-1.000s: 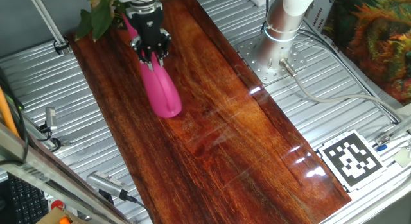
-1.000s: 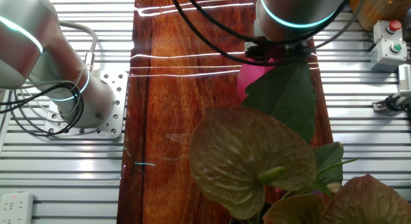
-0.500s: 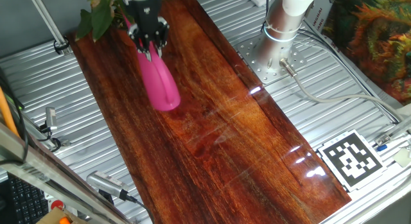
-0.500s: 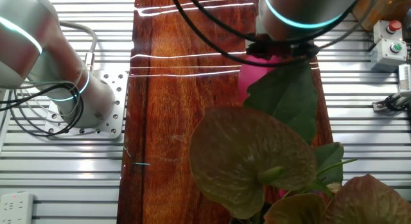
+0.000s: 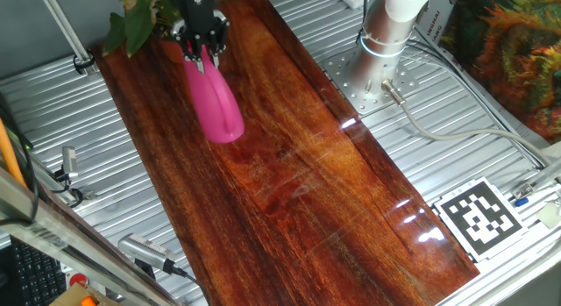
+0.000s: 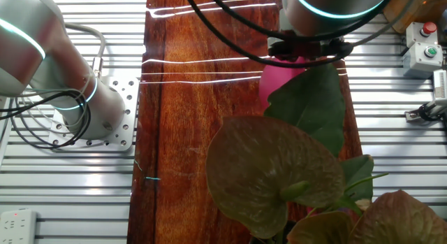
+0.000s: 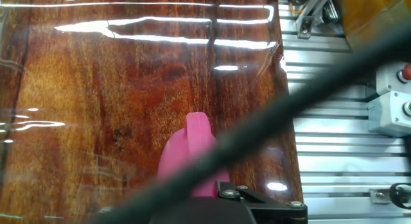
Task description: Water the plant
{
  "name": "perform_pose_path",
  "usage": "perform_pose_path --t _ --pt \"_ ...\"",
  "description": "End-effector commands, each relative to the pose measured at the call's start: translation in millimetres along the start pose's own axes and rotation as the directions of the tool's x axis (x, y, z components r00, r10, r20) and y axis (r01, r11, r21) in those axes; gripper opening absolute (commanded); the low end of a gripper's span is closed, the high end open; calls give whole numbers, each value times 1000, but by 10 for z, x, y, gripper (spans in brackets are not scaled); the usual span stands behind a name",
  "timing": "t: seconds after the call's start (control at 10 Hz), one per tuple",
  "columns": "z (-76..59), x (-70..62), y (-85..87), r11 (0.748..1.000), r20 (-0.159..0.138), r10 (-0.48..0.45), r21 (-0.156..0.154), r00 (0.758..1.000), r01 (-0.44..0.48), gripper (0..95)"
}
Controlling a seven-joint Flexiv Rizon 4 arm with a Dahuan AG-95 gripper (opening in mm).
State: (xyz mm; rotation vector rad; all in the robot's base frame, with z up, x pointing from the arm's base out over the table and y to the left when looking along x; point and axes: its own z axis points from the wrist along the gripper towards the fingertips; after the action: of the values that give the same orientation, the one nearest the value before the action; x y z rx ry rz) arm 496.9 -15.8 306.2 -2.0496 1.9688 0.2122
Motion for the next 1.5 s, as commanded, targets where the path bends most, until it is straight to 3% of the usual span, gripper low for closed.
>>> perform_pose_path --t 0.1,1.3,1.4,1.5 --pt "-87 -13 -5 1000 3 1 4 1000 -1 0" --pt "79 59 -4 1000 17 -5 13 1000 4 0" --pt "81 60 -4 1000 36 -3 17 999 3 0" --pt "82 60 -4 1000 36 -5 16 999 4 0"
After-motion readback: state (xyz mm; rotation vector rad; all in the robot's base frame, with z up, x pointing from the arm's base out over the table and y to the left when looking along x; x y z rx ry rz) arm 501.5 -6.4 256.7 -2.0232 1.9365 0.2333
